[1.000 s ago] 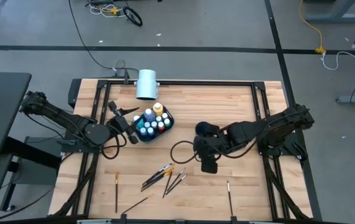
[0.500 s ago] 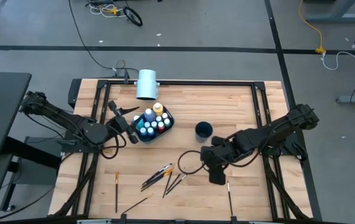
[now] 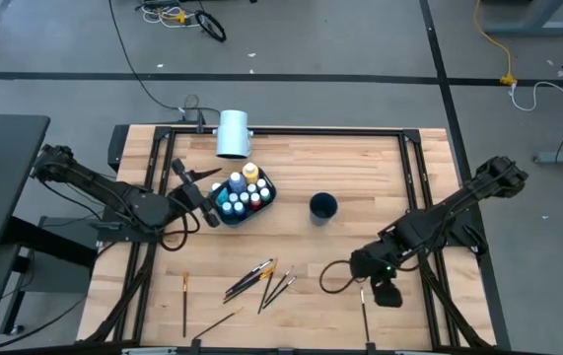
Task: Pick & Place Paint Supplies
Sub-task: Put the silver paint brush into the blue cup
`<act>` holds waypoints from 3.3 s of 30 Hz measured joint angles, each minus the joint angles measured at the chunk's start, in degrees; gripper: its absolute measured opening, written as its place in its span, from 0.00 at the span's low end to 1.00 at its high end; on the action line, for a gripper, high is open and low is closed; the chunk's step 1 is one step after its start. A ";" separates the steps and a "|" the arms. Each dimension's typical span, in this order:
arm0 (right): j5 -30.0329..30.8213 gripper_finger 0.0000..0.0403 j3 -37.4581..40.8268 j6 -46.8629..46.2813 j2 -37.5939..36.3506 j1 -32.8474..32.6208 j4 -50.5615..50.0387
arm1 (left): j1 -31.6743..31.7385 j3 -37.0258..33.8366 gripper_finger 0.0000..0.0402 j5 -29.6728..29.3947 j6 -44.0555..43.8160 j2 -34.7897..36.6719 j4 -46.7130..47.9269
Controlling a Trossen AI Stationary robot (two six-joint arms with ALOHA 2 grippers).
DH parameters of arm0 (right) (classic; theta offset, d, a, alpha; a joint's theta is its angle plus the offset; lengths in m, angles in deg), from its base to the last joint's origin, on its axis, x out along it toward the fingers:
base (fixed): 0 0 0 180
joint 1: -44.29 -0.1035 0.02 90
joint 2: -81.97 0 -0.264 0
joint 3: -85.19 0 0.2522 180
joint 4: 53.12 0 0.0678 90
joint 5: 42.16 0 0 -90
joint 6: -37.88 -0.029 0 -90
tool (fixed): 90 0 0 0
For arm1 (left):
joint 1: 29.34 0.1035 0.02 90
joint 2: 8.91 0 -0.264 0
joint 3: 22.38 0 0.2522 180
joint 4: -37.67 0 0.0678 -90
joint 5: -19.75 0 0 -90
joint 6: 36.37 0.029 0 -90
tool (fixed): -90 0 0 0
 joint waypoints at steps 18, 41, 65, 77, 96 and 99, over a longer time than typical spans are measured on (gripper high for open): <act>10.83 0.60 0.85 6.02 -0.23 -0.22 7.03 | 0.00 0.00 0.42 0.06 -4.31 -0.02 -3.15; 23.95 0.60 0.83 35.94 -0.18 -0.30 19.43 | 0.00 0.00 0.42 0.01 -10.76 -0.04 -0.47; 23.55 0.60 0.81 68.86 16.58 -12.96 7.53 | 0.02 0.00 0.42 17.95 -25.62 -0.04 0.54; 24.15 0.47 0.58 77.76 20.73 -12.25 7.34 | 0.00 0.00 0.42 21.27 -27.25 -0.04 0.54; 32.37 0.05 0.95 77.40 18.61 -11.95 6.94 | 0.00 -0.02 0.42 22.53 -32.95 -6.81 0.30; 36.40 0.03 0.92 77.18 16.46 -11.89 6.96 | 0.00 -0.02 0.42 22.56 -34.83 -8.34 0.16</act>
